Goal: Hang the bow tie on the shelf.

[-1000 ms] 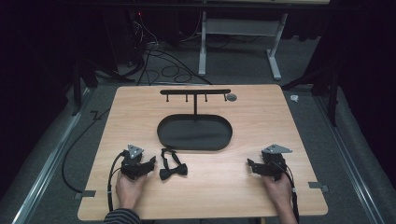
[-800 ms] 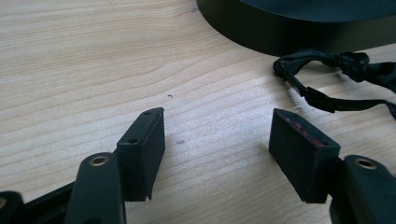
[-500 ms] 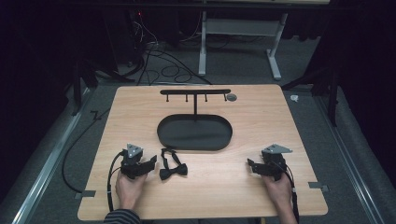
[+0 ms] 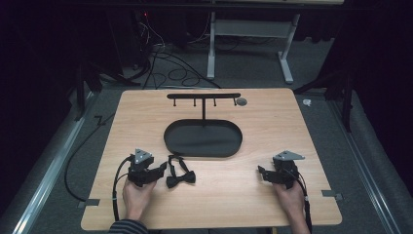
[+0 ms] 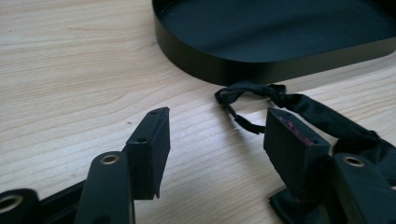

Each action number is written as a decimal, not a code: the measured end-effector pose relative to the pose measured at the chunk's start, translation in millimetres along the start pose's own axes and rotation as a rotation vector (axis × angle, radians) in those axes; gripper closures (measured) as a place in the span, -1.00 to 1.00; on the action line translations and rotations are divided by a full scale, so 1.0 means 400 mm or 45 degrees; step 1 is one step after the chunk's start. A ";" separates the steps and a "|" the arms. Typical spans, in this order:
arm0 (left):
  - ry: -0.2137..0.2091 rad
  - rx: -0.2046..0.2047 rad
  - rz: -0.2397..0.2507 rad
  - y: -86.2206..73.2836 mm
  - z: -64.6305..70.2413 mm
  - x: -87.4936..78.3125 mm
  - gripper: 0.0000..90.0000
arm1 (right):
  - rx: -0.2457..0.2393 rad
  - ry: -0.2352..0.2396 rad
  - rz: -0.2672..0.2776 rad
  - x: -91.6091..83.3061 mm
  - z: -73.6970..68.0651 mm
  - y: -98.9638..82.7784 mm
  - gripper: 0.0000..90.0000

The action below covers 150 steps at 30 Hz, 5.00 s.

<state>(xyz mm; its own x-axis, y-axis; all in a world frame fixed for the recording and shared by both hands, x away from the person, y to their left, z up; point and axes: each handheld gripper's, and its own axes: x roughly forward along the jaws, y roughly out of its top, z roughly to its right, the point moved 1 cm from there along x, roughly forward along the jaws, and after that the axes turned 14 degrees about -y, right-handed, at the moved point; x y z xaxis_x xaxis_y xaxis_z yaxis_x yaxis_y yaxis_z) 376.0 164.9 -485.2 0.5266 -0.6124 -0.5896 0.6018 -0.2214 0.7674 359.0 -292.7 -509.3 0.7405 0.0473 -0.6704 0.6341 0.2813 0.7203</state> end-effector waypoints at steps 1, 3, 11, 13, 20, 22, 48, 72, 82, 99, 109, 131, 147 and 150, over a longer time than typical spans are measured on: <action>-0.003 0.003 -0.005 0.002 0.004 0.002 -0.07 | 0.000 0.000 0.000 0.000 0.000 0.000 -0.36; -0.009 0.007 -0.007 0.004 0.007 0.004 -0.07 | 0.000 0.000 0.000 0.000 0.000 0.000 -0.36; -0.040 0.038 -0.051 0.017 0.032 0.034 -0.07 | -0.003 -0.003 0.000 0.000 0.000 0.000 -0.36; -0.042 0.037 -0.053 0.018 0.034 0.038 -0.06 | -0.003 -0.002 0.000 0.000 0.000 0.000 -0.36; -0.039 0.040 -0.091 0.017 0.040 0.056 -0.01 | -0.003 -0.002 0.000 0.000 0.000 0.000 -0.36; -0.039 0.030 -0.107 0.014 0.038 0.065 0.02 | -0.003 -0.002 0.001 0.000 0.000 0.000 -0.36; -0.023 0.094 -0.192 -0.001 0.039 0.089 0.96 | -0.004 -0.001 0.000 0.000 -0.001 0.000 -0.36; -0.167 0.183 -0.079 0.068 0.103 0.010 0.97 | -0.004 -0.004 0.000 -0.001 -0.001 -0.001 -0.36; -0.219 0.202 -0.024 0.120 0.117 -0.020 0.97 | -0.003 -0.002 0.000 -0.001 -0.001 -0.001 -0.36; -0.251 0.197 0.004 0.165 0.105 -0.041 0.97 | -0.004 -0.002 0.000 -0.001 -0.001 -0.001 -0.36; -0.266 0.193 0.024 0.208 0.099 -0.049 0.97 | -0.003 -0.001 0.000 -0.001 -0.001 -0.001 -0.36; -0.262 0.218 0.081 0.292 0.089 -0.060 0.97 | -0.003 0.002 0.002 -0.001 0.000 -0.001 -0.36; -0.214 0.197 0.126 0.334 0.053 -0.068 0.97 | -0.001 0.003 0.001 -0.001 0.000 -0.001 -0.36; -0.201 0.190 0.139 0.338 0.044 -0.067 0.97 | 0.000 -0.007 -0.001 0.000 -0.002 0.000 -0.35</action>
<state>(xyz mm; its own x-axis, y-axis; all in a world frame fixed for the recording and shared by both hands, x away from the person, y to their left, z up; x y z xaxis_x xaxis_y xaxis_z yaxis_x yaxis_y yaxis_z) 432.8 137.9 -361.3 0.4760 -0.7474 -0.4635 0.4451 -0.2498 0.8599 358.6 -292.1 -509.3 0.7413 0.0415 -0.6699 0.6348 0.2810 0.7198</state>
